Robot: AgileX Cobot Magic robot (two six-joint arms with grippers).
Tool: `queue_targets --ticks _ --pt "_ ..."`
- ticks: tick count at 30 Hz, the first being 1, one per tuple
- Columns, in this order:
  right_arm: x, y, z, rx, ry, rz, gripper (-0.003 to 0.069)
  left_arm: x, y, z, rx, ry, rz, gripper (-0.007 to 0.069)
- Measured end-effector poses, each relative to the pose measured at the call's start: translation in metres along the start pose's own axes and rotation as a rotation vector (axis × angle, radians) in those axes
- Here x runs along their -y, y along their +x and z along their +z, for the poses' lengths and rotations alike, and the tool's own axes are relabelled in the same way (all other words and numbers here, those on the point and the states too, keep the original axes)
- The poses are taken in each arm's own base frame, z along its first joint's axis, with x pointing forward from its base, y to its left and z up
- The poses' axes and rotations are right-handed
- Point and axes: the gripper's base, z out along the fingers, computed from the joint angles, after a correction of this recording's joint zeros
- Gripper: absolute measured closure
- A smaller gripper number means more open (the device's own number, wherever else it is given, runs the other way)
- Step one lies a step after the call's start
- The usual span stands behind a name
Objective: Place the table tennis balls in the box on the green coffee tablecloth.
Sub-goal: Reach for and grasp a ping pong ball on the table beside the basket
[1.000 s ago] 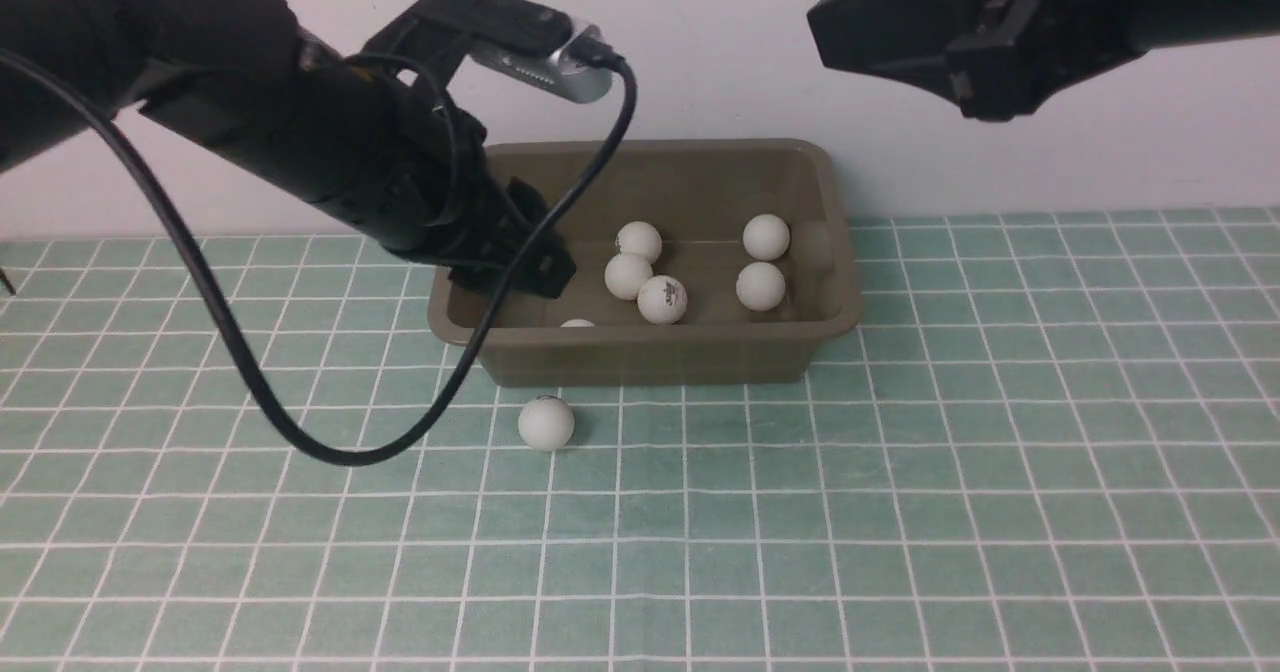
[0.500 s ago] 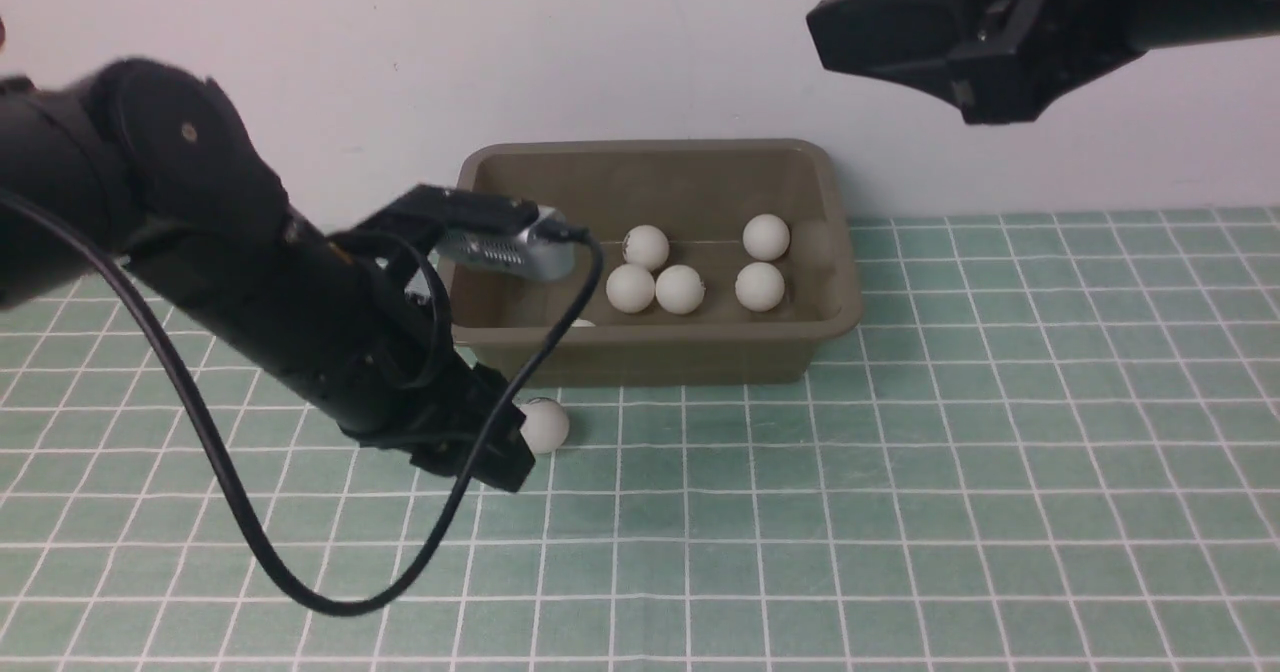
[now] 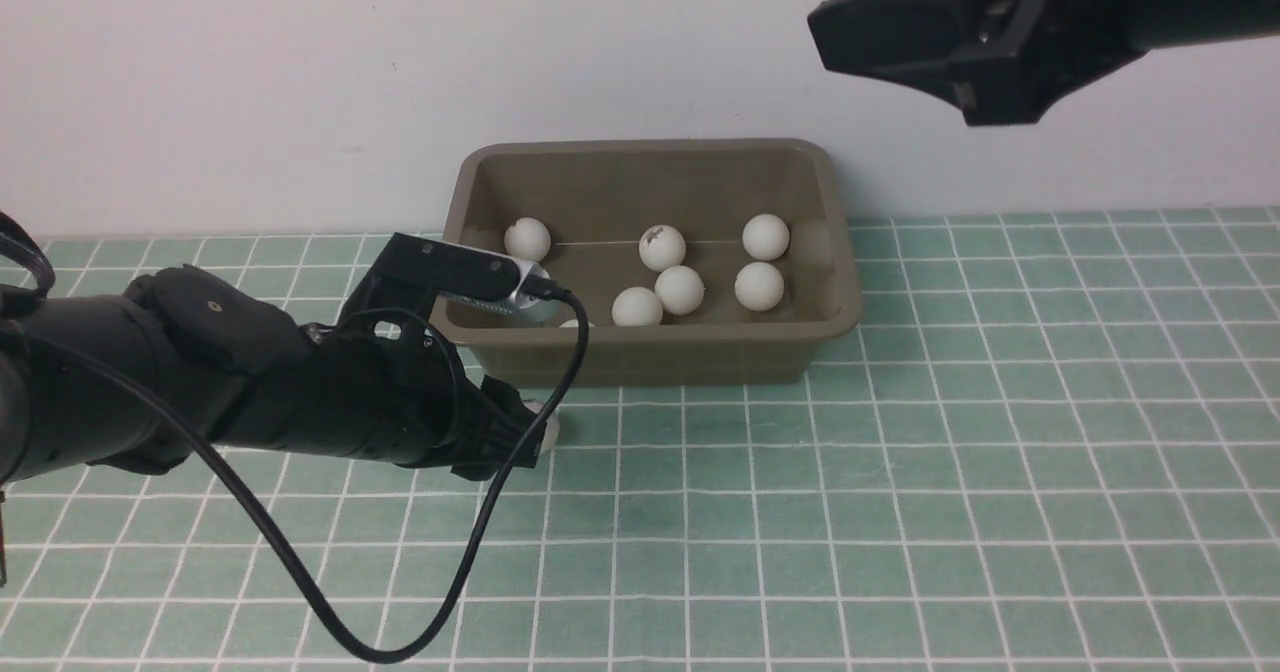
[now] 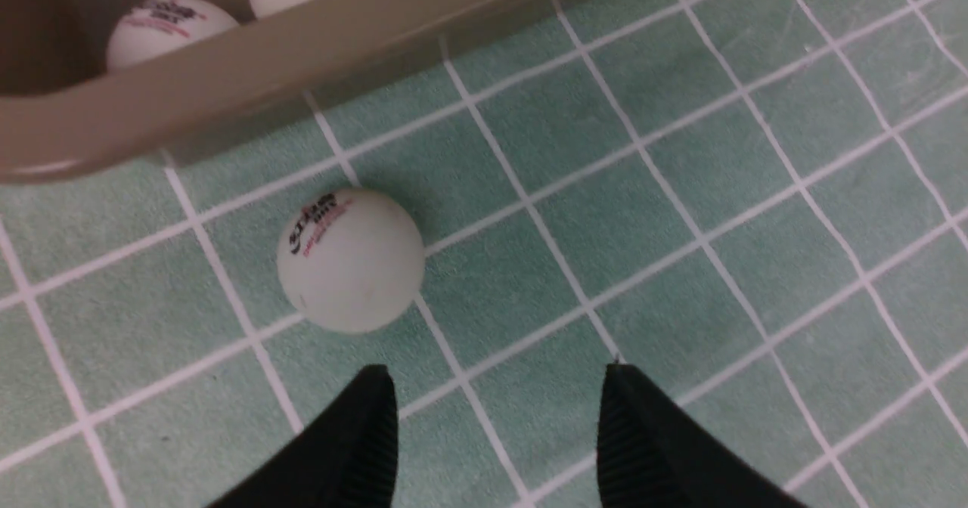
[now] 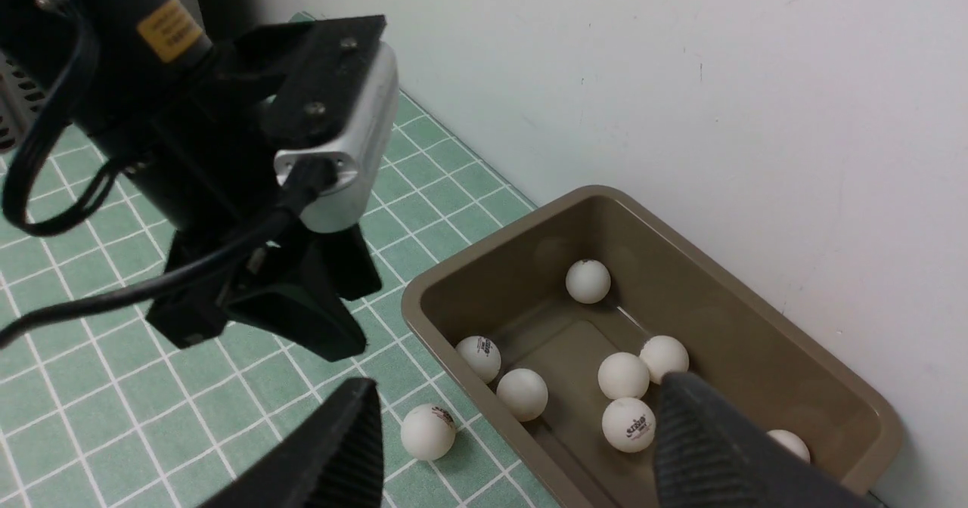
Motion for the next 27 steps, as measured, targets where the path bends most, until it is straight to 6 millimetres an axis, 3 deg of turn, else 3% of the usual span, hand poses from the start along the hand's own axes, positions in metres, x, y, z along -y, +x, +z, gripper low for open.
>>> queue_targets --ticks 10,15,21,27 --pt "0.001 -0.001 0.000 0.014 0.011 0.000 0.0216 -0.005 -0.004 0.008 0.063 -0.032 -0.034 0.0166" --pt "0.001 -0.002 0.000 0.024 0.015 0.004 0.0216 -0.011 -0.004 0.012 0.075 -0.072 -0.061 0.0153" --pt "0.000 -0.003 0.000 0.033 0.005 0.017 0.0216 -0.019 0.011 0.037 -0.002 -0.079 -0.124 0.0153" --pt "0.000 -0.003 0.000 0.035 0.004 0.018 0.0216 -0.022 0.017 0.046 -0.020 -0.090 -0.130 0.0153"
